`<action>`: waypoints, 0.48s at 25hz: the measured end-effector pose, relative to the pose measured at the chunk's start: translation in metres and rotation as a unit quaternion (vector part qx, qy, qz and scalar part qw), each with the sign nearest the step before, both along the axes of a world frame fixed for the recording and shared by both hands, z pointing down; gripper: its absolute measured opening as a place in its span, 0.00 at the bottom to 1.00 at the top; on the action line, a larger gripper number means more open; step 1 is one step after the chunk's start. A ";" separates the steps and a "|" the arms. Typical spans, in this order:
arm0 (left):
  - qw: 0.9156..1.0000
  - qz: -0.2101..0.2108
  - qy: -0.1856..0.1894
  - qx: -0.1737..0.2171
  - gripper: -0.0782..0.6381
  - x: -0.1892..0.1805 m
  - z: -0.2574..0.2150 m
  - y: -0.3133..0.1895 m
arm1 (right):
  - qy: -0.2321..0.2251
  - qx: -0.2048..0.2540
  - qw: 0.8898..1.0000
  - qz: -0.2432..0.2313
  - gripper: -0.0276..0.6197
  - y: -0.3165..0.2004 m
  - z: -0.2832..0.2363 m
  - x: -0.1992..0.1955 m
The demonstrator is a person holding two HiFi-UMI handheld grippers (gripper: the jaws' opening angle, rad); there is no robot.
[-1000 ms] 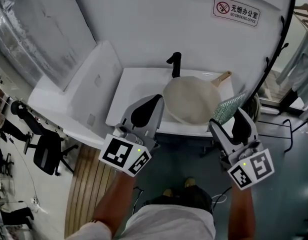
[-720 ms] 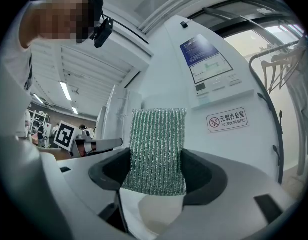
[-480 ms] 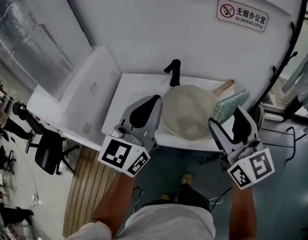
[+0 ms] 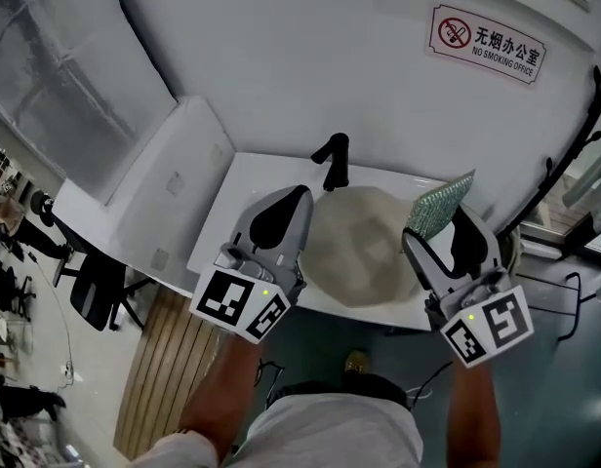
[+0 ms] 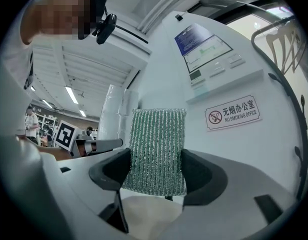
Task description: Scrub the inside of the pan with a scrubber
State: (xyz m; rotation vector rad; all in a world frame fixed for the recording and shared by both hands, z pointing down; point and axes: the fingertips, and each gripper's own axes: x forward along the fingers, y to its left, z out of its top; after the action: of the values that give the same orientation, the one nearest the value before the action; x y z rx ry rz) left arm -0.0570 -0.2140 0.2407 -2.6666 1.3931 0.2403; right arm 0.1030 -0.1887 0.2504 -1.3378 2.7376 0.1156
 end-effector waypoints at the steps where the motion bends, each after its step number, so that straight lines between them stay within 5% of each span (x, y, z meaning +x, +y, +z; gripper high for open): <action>1: 1.000 -0.004 -0.003 -0.002 0.13 0.002 0.002 -0.004 | 0.000 -0.001 1.000 -0.004 0.51 -0.005 0.000 0.002; 12: 0.995 -0.045 -0.051 -0.071 0.13 -0.003 0.043 -0.038 | 0.014 -0.021 0.999 -0.044 0.51 -0.042 0.016 -0.011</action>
State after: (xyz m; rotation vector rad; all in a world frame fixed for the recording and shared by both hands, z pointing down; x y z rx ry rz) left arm -0.0597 -0.2525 0.2840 -2.6741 1.5479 -0.0048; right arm 0.0923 -0.2308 0.2668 -1.2331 2.8305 0.0721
